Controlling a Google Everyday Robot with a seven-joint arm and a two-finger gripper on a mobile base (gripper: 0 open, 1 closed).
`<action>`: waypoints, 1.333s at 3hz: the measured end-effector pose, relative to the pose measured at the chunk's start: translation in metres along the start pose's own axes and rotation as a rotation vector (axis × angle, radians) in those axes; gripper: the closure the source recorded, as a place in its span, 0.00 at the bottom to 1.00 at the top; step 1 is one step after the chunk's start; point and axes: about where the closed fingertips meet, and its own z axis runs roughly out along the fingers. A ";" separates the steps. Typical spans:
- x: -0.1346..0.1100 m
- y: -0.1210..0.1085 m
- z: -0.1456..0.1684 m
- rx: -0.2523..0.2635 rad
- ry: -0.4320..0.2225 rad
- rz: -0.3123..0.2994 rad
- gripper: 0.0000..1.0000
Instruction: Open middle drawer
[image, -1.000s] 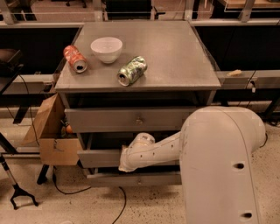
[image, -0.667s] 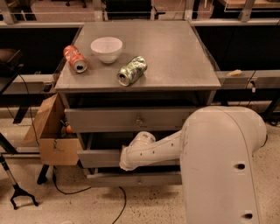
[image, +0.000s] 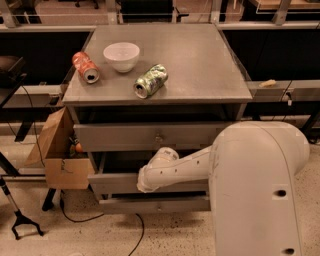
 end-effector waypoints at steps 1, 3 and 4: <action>-0.003 -0.004 -0.007 0.000 0.000 0.000 1.00; -0.006 -0.005 -0.015 0.001 -0.008 -0.006 1.00; -0.004 0.008 -0.016 -0.019 -0.006 -0.014 1.00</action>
Offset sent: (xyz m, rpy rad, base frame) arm -0.1199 -0.0221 -0.0270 -0.0083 0.1251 0.1250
